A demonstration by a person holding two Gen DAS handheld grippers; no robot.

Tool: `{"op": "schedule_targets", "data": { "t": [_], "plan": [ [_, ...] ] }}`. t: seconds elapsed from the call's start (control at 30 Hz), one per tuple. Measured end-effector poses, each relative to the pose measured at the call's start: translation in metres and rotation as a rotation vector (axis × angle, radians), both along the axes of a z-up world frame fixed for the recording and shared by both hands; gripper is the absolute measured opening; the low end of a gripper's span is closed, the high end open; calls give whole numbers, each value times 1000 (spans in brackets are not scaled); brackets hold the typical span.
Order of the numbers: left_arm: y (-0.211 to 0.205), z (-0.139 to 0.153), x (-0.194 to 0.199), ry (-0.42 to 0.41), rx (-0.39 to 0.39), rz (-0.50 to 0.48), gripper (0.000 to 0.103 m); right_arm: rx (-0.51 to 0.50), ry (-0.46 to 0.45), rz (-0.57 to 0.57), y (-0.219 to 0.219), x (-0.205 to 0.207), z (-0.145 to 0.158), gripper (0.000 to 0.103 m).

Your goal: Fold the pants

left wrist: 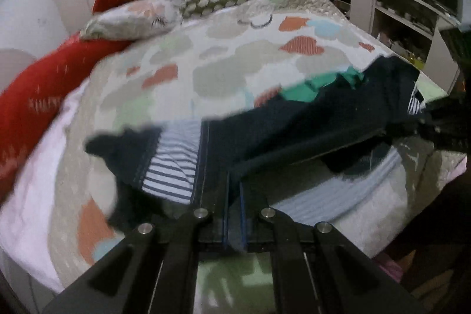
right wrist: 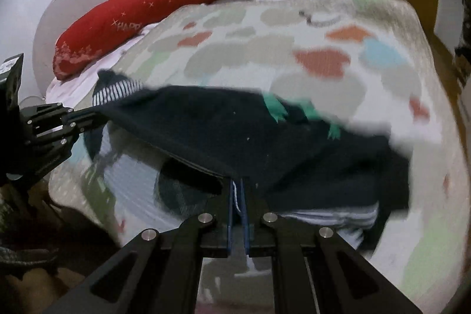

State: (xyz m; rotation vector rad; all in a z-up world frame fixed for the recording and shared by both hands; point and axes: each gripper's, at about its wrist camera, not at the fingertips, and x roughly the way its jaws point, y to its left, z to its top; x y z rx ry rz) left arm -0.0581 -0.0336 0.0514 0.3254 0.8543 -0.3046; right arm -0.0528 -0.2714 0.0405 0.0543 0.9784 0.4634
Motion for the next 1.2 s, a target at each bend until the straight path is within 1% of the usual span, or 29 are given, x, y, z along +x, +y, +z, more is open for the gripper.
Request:
{"op": "schedule_targets", "data": {
  "t": [0.03, 0.1, 0.17, 0.2, 0.23, 0.27, 0.3, 0.33, 0.4, 0.47, 0.53, 0.6, 0.67, 0.7, 0.77, 0.83, 0.9, 1.0, 1.07, 1.17, 1.2],
  "plan": [
    [0, -7, -6, 9, 7, 19, 6, 15, 14, -10, 0, -9, -6, 6],
    [1, -21, -15, 28, 42, 65, 10, 16, 15, -36, 1, -23, -14, 7],
    [5, -28, -27, 43, 59, 99, 10, 24, 0, -92, -3, -35, -15, 12],
    [8, -29, -33, 48, 53, 108, 12, 34, 1, -115, -6, -40, -14, 17],
    [12, -28, -41, 56, 35, 115, 12, 48, 0, -141, -11, -47, -11, 25],
    [18, -28, -50, 75, 6, 120, 16, 58, -6, -157, -16, -52, -8, 31],
    [22, -28, -55, 87, -10, 125, 19, 67, -19, -181, -24, -58, -3, 44],
    [26, -28, -59, 92, -18, 133, 19, 73, -36, -213, -33, -63, 3, 54],
    [33, -24, -69, 85, -27, 156, 19, 82, -68, -301, -56, -71, 13, 60],
    [40, -17, -76, 64, -51, 178, 19, 104, -85, -391, -83, -73, 23, 63],
    [48, -5, -79, 34, -102, 206, 26, 135, -82, -469, -105, -71, 28, 68],
    [56, 8, -77, 1, -168, 238, 44, 172, -79, -505, -116, -66, 30, 72],
    [67, 19, -71, -16, -229, 271, 50, 181, -67, -534, -118, -56, 29, 72],
    [70, 21, -67, -12, -247, 286, 55, 176, -65, -542, -117, -51, 28, 72],
    [82, 26, -54, -1, -282, 328, 62, 166, -59, -535, -111, -39, 24, 72],
    [99, 32, -37, 1, -338, 386, 67, 148, -32, -527, -102, -28, 17, 72],
    [119, 35, -16, 12, -407, 444, 79, 152, -18, -525, -98, -24, 12, 72],
    [136, 31, 17, 64, -473, 487, 80, 181, -3, -531, -96, -24, 5, 72],
    [138, 24, 37, 101, -476, 503, 80, 189, 11, -534, -96, -23, 0, 72],
    [134, 17, 60, 133, -465, 519, 80, 193, 15, -534, -95, -22, -2, 72],
    [131, 16, 64, 137, -456, 517, 70, 191, 13, -532, -94, -22, -1, 72]
  ]
}}
